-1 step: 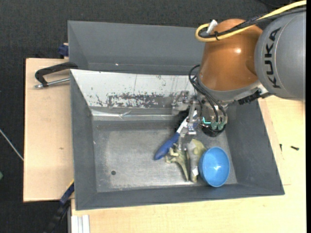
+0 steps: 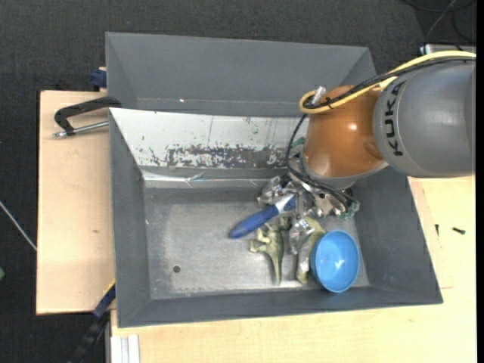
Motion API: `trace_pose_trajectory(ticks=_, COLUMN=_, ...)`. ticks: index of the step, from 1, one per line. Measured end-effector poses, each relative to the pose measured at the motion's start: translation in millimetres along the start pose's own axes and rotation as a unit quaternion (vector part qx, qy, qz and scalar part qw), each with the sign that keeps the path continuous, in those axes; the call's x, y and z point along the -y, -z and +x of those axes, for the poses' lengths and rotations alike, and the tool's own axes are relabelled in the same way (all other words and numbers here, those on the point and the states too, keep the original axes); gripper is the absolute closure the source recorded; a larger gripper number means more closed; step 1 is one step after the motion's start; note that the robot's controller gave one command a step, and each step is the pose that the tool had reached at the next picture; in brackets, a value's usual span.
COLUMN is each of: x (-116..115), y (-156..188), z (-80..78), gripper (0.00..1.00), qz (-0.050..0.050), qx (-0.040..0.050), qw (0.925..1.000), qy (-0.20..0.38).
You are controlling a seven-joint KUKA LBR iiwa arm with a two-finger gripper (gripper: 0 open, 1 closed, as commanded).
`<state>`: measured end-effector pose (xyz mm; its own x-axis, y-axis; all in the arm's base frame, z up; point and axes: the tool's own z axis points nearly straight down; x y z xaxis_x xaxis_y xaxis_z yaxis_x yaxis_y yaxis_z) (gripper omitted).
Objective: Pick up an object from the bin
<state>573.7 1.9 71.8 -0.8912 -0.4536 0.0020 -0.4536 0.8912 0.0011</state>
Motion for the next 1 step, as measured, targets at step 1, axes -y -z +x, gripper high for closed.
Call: trace_pose_trajectory(ticks=1, x=-19.7, y=30.3, z=-19.6, gripper=0.0, qz=0.002, qx=0.0055, qw=0.9829, qy=0.184)
